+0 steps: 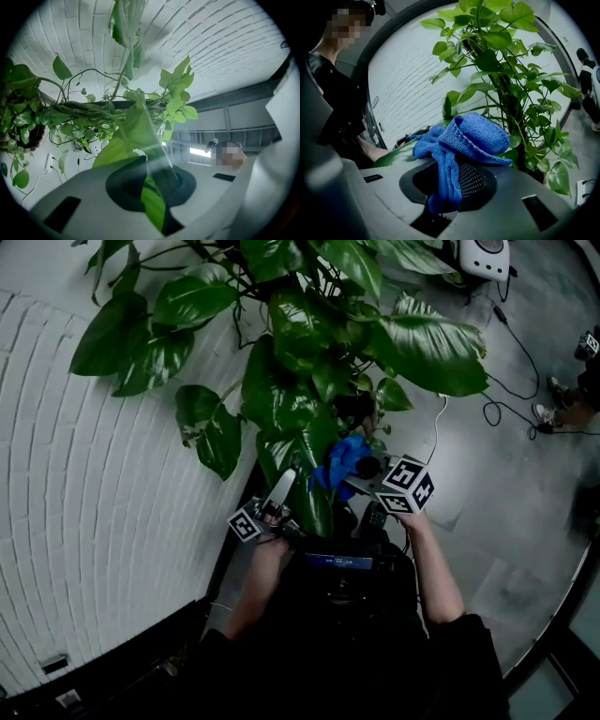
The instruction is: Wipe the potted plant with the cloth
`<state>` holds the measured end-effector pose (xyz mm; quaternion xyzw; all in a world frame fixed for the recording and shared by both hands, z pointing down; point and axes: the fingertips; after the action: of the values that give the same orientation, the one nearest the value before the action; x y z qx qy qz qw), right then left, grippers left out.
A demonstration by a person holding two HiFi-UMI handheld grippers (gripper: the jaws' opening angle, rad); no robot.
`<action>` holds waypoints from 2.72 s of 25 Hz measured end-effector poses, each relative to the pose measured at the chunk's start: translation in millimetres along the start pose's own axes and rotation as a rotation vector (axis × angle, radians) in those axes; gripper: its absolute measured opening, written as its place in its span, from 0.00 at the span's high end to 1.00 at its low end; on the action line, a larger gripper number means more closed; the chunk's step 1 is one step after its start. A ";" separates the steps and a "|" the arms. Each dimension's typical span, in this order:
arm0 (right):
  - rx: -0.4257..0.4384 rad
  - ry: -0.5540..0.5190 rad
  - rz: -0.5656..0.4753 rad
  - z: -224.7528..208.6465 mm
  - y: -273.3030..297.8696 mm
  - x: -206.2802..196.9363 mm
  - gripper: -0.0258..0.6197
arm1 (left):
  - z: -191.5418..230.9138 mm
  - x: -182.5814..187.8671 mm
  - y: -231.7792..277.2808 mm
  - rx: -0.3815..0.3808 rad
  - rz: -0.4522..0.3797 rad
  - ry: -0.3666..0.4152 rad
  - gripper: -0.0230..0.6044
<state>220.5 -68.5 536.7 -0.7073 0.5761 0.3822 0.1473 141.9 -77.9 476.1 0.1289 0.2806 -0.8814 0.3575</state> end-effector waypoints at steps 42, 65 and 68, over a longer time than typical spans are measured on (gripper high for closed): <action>-0.105 0.036 -0.175 -62.4 10.2 106.4 0.79 | 2.8 5.3 -11.7 0.003 -0.054 -0.026 0.93; 0.091 0.019 -0.036 30.3 -12.3 -35.7 0.79 | -2.3 -1.0 -3.4 -0.001 -0.149 -0.062 0.93; 0.110 0.006 -0.007 39.0 -10.4 -50.5 0.79 | -2.6 -1.9 -1.4 -0.006 -0.180 -0.079 0.93</action>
<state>213.5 -4.7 544.2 -0.7013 0.5942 0.3473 0.1857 142.3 -74.6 475.3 0.0671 0.2794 -0.9135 0.2880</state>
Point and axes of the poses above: the fingertips, and each gripper's own axes: y forward along the fingers, z to its left, x out of its top, and after that the axes turned 13 degrees about y, right-handed
